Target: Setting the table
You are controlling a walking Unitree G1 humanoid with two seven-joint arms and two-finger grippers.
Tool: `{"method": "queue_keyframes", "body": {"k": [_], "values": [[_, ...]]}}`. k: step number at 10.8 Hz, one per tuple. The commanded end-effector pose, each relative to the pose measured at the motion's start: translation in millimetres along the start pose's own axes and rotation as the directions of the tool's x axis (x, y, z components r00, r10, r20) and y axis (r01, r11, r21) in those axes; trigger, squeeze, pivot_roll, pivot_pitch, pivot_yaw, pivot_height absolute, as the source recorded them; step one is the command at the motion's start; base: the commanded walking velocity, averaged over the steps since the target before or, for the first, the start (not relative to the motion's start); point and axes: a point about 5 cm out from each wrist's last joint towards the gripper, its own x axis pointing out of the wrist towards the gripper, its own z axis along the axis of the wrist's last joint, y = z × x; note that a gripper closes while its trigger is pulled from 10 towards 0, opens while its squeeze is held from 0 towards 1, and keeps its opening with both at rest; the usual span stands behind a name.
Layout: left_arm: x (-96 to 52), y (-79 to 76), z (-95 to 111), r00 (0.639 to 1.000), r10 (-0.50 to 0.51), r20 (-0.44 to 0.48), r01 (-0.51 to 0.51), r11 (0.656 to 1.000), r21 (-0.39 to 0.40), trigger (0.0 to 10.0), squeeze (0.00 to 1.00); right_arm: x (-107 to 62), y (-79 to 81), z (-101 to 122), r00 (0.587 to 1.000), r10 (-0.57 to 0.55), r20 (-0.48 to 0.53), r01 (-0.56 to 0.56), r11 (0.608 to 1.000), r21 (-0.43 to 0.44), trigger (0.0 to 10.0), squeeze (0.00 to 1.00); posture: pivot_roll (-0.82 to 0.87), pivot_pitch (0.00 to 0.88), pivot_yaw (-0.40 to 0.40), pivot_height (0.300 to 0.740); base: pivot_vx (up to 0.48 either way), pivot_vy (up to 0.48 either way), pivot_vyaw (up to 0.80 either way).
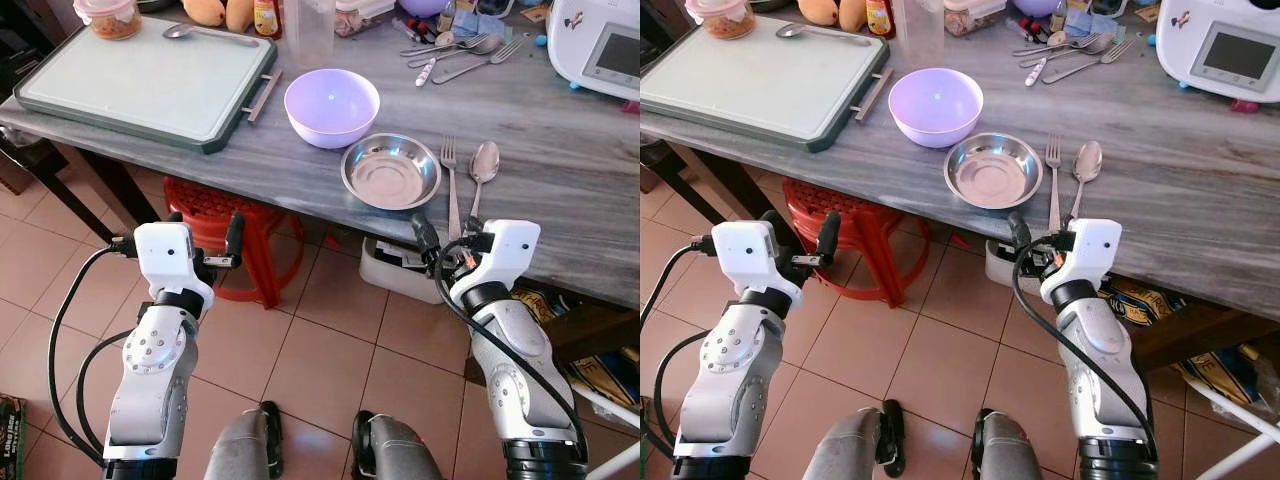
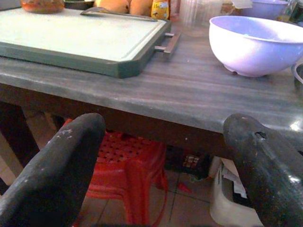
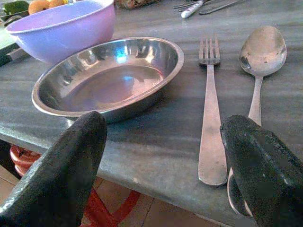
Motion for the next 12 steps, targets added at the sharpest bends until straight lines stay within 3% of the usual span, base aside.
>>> {"method": "queue_keyframes", "body": {"k": [1, 12], "values": [[-2.9, 0.2, 0.3, 1.0, -0.01, -0.006, 0.01, 1.0, 0.004, 10.0, 0.0, -0.2, -0.8, -1.5, 1.0, -0.002, -0.014, 0.002, 1.0, 0.008, 10.0, 0.0, -0.01, 0.23, 0.029, 0.74, 0.0, 0.0, 0.0], [-5.6, -0.1, -0.5, 1.0, -0.017, -0.016, 0.017, 1.0, 0.0, 10.0, 0.0, 8.3, -0.2, -8.6, 0.996, 0.007, -0.085, 0.0, 0.997, 0.074, 10.0, 0.0, 0.0, 0.242, 0.027, 0.74, 0.0, 0.0, 0.0]]}}
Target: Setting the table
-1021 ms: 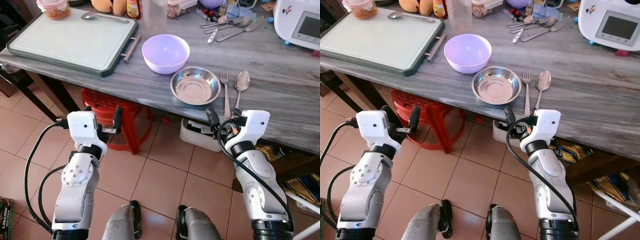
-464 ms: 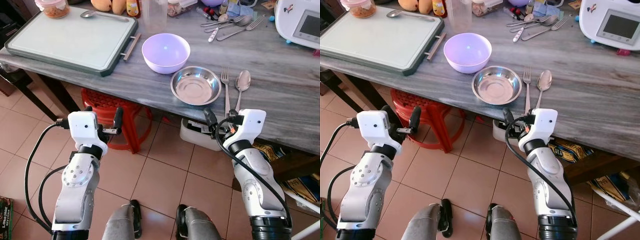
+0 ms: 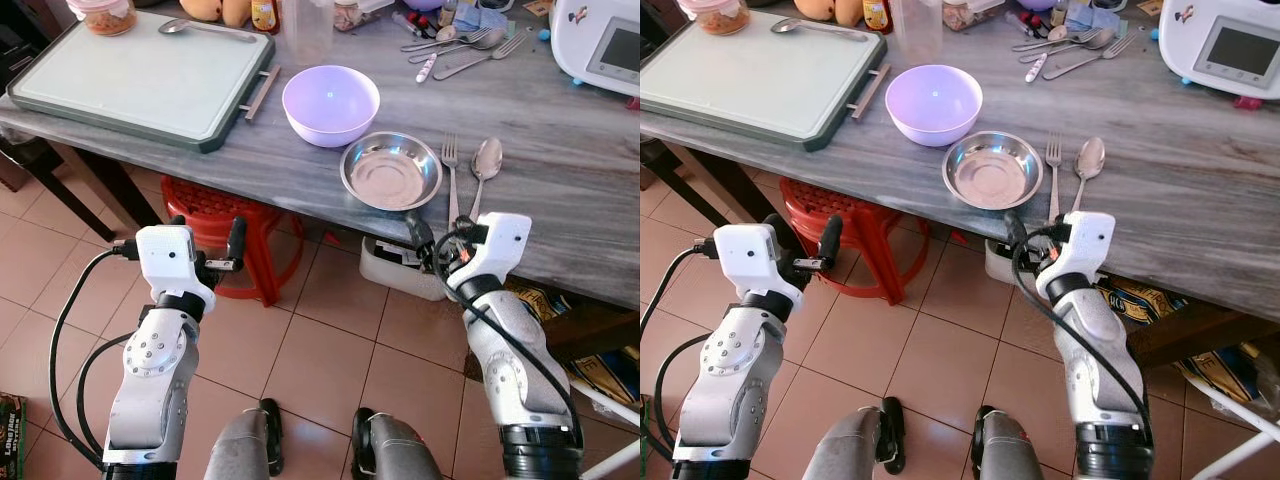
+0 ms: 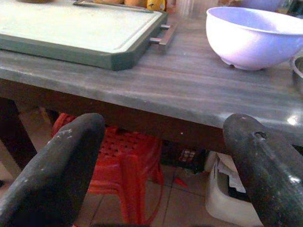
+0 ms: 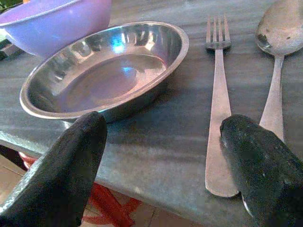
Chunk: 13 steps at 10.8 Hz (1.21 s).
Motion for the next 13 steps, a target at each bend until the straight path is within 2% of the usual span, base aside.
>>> {"method": "queue_keyframes", "body": {"k": [1, 10, 13], "values": [[-2.8, 1.7, 0.1, 1.0, 0.003, -0.008, -0.003, 1.0, 0.012, 10.0, 0.0, -2.4, 0.0, -7.1, 0.999, 0.004, -0.041, -0.003, 1.0, 0.027, 10.0, 0.0, 0.0, 0.242, 0.027, 0.74, 0.0, 0.0, 0.0], [-1.2, 0.3, 0.3, 1.0, -0.004, -0.005, 0.004, 1.0, 0.009, 10.0, 0.0, -7.0, 2.6, -9.1, 0.998, 0.03, -0.064, -0.027, 0.999, 0.038, 10.0, 0.0, -0.01, 0.237, 0.027, 0.74, 0.0, 0.0, 0.0], [-1.0, 0.1, 0.6, 1.0, -0.003, -0.003, 0.003, 1.0, 0.008, 10.0, 0.0, -6.2, 0.2, 4.3, 1.0, 0.015, 0.01, -0.015, 0.999, -0.039, 10.0, 0.0, -0.01, 0.236, 0.027, 0.74, 0.0, 0.0, 0.0]]}}
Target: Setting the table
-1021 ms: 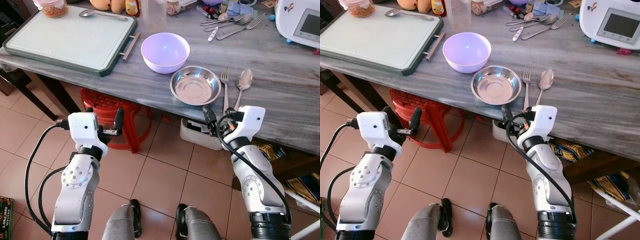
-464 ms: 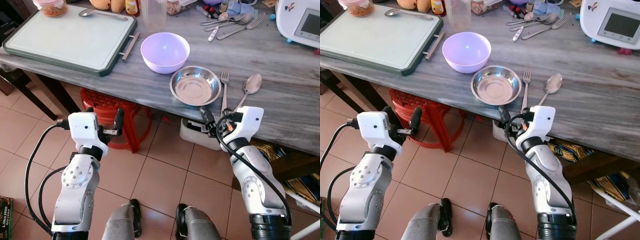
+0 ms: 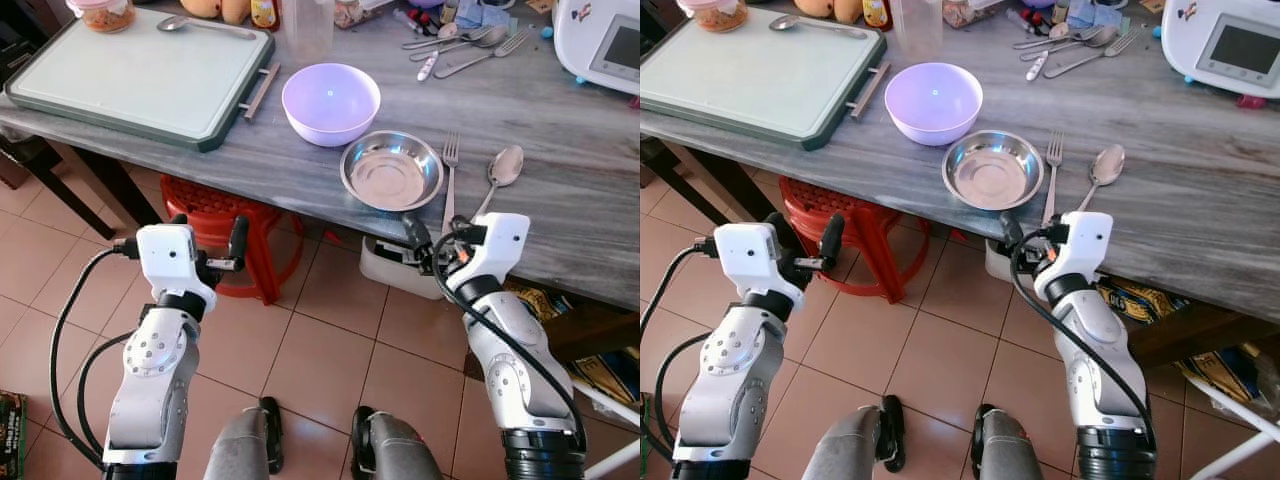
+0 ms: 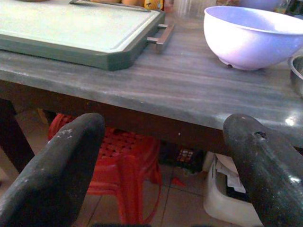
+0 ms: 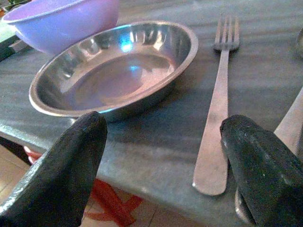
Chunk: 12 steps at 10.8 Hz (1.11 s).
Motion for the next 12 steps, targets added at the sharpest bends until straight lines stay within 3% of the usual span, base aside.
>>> {"method": "queue_keyframes", "body": {"k": [1, 5, 7, 10, 12], "values": [[-1.1, 0.6, -0.4, 1.0, 0.002, -0.007, -0.002, 1.0, 0.008, 10.0, 0.0, -2.2, -2.9, 5.1, 1.0, -0.013, 0.026, 0.014, 0.999, -0.036, 10.0, 0.0, -0.01, 0.237, 0.025, 0.74, 0.0, 0.0, 0.0], [-1.3, 0.6, -0.5, 1.0, 0.005, -0.005, -0.005, 1.0, 0.004, 10.0, 0.0, -0.9, -0.6, 17.1, 0.997, 0.002, 0.079, 0.005, 0.996, -0.09, 10.0, 0.0, -0.02, 0.235, 0.024, 0.74, 0.0, 0.0, 0.0], [-6.3, 3.7, -2.4, 1.0, 0.013, -0.016, -0.013, 1.0, 0.01, 10.0, 0.0, -4.6, 3.5, 35.5, 0.984, -0.006, 0.177, 0.038, 0.983, -0.177, 10.0, 0.0, -0.02, 0.235, 0.024, 0.74, 0.0, 0.0, 0.0], [-7.3, 5.3, -2.8, 1.0, 0.013, -0.022, -0.013, 1.0, 0.013, 10.0, 0.0, -12.4, -19.5, 55.6, 0.947, -0.163, 0.278, 0.233, 0.942, -0.241, 10.0, 0.0, -0.02, 0.24, 0.035, 0.74, 0.0, 0.0, 0.0], [-7.9, 5.5, -2.8, 0.999, -0.006, -0.033, 0.007, 1.0, 0.017, 10.0, 0.0, -21.1, -52.7, 65.4, 0.886, -0.344, 0.311, 0.425, 0.871, -0.248, 10.0, 0.0, -0.03, 0.254, 0.056, 0.74, 0.0, 0.0, 0.0]]}}
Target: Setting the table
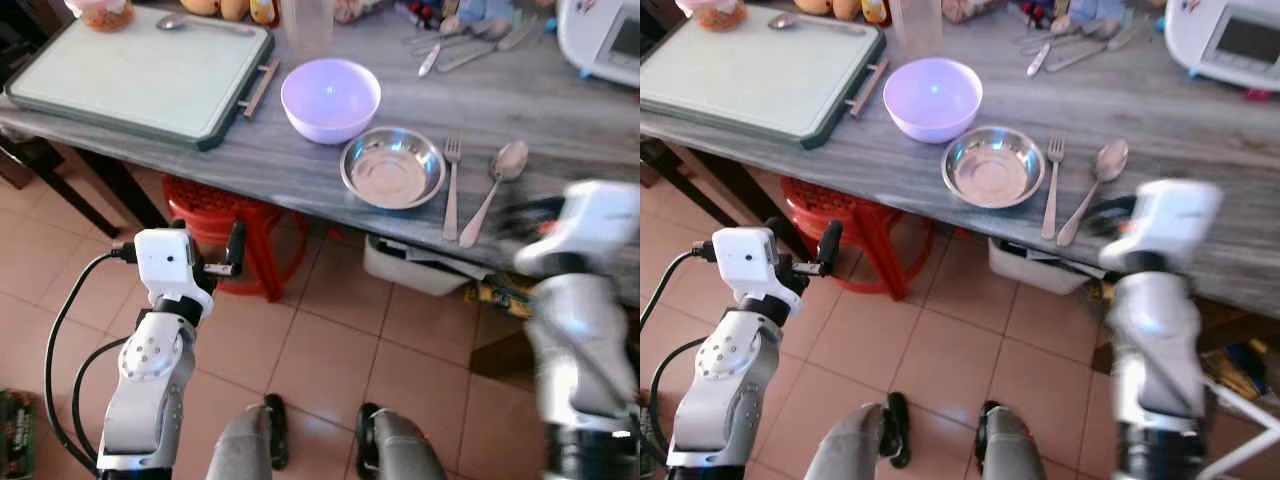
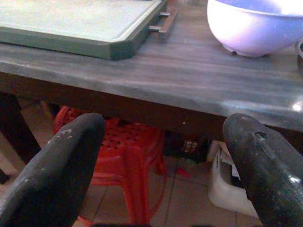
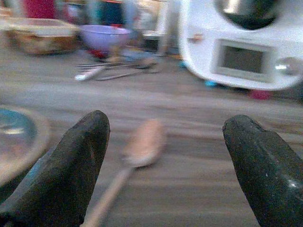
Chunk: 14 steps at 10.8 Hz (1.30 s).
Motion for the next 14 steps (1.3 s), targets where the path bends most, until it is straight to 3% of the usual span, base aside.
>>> {"method": "queue_keyframes", "body": {"k": [1, 2, 4, 6, 8, 11, 14], "values": [[-3.4, 0.6, 1.9, 1.0, -0.02, -0.007, 0.02, 1.0, 0.008, 10.0, 0.0, 2.7, -9.6, -12.2, 0.995, -0.065, -0.076, 0.063, 0.998, -0.03, 10.0, 0.0, -0.02, 0.271, 0.07, 0.74, 0.0, 0.0, 0.0], [-4.8, 1.8, 3.7, 1.0, -0.029, -0.012, 0.029, 0.999, 0.014, 10.0, 0.0, 8.0, -14.9, -18.7, 0.987, -0.103, -0.123, 0.096, 0.993, -0.065, 10.0, 0.0, -0.01, 0.289, 0.083, 0.74, 0.0, 0.0, 0.0], [-11.5, 2.2, 3.8, 0.998, -0.046, -0.038, 0.047, 0.999, 0.022, 10.0, 0.0, 21.8, -26.4, -23.5, 0.969, -0.163, -0.185, 0.159, 0.987, -0.037, 10.0, 0.0, 0.0, 0.324, 0.099, 0.74, 0.0, 0.0, 0.0], [-15.1, 0.6, 4.8, 0.997, -0.059, -0.052, 0.061, 0.998, 0.023, 10.0, 0.0, 39.2, -30.8, -23.0, 0.964, -0.158, -0.215, 0.145, 0.987, -0.074, 10.0, 0.0, 0.02, 0.342, 0.107, 0.74, 0.0, 0.0, 0.0], [-14.8, 2.0, 7.5, 0.996, -0.062, -0.057, 0.063, 0.998, 0.027, 10.0, 0.0, 52.0, -25.4, -23.5, 0.959, -0.107, -0.261, 0.096, 0.994, -0.053, 10.0, 0.0, 0.02, 0.351, 0.1, 0.74, 0.0, 0.0, 0.0], [-18.2, 0.2, 6.2, 0.996, -0.054, -0.067, 0.055, 0.998, 0.018, 10.0, 0.0, 58.3, -14.6, -29.8, 0.942, -0.001, -0.337, -0.004, 1.0, -0.013, 10.0, 0.0, 0.02, 0.354, 0.083, 0.74, 0.0, 0.0, 0.0], [-17.7, 0.7, 5.2, 0.996, -0.055, -0.072, 0.056, 0.998, 0.015, 10.0, 0.0, 71.8, -12.0, -22.9, 0.931, 0.092, -0.353, -0.082, 0.996, 0.043, 10.0, 0.0, 0.01, 0.35, 0.078, 0.74, 0.0, 0.0, 0.0]]}}
